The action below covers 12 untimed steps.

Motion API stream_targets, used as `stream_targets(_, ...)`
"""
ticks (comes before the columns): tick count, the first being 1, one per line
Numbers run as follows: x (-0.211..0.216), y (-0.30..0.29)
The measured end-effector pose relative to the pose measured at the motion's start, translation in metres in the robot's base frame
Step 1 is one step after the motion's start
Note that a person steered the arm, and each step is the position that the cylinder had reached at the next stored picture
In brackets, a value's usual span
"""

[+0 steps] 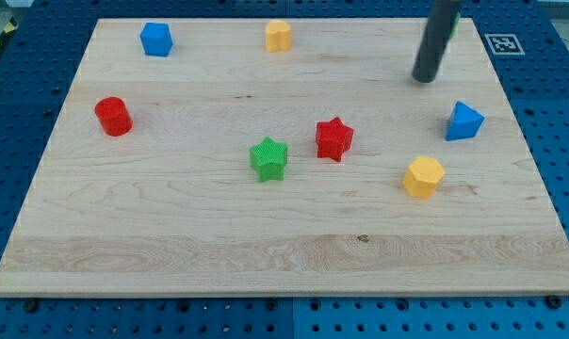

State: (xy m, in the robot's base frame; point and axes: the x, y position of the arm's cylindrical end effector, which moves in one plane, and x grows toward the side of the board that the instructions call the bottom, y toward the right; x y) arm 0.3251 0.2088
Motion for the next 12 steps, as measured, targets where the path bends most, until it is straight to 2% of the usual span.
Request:
stream_targets(1,0.008,0.043)
stream_targets(3,0.083,0.091)
stream_targets(10,0.092,0.023)
stream_targets(12,0.093,-0.033)
